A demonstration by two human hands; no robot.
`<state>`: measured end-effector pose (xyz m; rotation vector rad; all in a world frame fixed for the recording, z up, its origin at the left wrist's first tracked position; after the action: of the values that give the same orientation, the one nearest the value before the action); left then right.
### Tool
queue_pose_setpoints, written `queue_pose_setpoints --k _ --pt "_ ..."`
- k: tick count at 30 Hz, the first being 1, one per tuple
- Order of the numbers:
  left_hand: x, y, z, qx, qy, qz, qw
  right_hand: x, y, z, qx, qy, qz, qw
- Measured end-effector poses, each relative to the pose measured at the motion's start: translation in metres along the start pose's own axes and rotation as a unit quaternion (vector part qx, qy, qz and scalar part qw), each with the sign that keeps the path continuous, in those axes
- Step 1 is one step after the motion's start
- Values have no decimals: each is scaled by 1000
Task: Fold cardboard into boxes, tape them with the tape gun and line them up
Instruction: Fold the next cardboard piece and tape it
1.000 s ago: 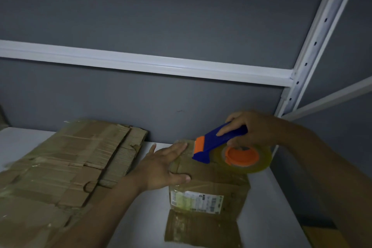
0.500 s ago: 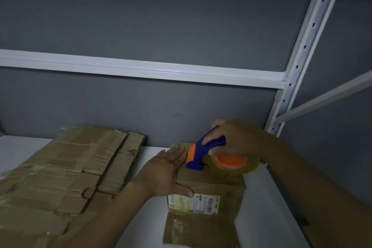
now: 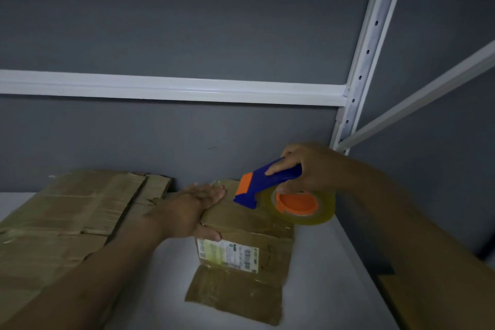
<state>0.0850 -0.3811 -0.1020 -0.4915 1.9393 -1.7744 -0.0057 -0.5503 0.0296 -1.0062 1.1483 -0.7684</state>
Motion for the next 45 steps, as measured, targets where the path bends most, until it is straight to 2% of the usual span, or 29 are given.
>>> queue_pose_setpoints --k 7,9,14,18,22,26,29,32,34,37,41,45 --pt "3 -4 6 -9 24 61 998 25 0 -32 49 45 66 996" --pt "11 -2 10 -20 24 86 996 26 2 -30 58 49 48 996" --pt "58 7 21 6 45 -11 999 23 4 -22 66 46 22 996" --pt "44 13 26 39 32 -38 998 9 5 -14 61 33 10 998" --pt "19 5 19 12 27 -25 999 -7 7 -2 83 18 19 996" --pt "10 5 26 -22 41 -44 998 2 9 -7 97 45 44 993" --pt "6 6 30 -29 50 -62 996 11 10 -28 101 55 62 991" --pt "-13 7 24 -26 24 -114 993 33 -8 -63 155 66 132 977" --pt "-17 5 23 -36 24 -115 992 44 -14 -76 165 66 125 976" --pt "-5 2 28 -67 43 -76 994 49 12 -75 117 81 111 984" --pt "7 3 36 -82 32 -21 996 67 67 -82 84 113 212 967" --pt "50 6 44 -70 96 -19 993 73 122 -81 77 155 245 954"
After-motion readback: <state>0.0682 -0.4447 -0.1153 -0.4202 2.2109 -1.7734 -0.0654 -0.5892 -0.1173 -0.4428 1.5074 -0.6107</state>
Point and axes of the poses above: each hand's wrist, its own z-axis towards the middle knuckle, its own y-axis out of the palm, x = y × z, the point moved 9 cm from there along z, towards the middle knuckle, and after that the axes turned 9 degrees about z, right-handed, at the moved point
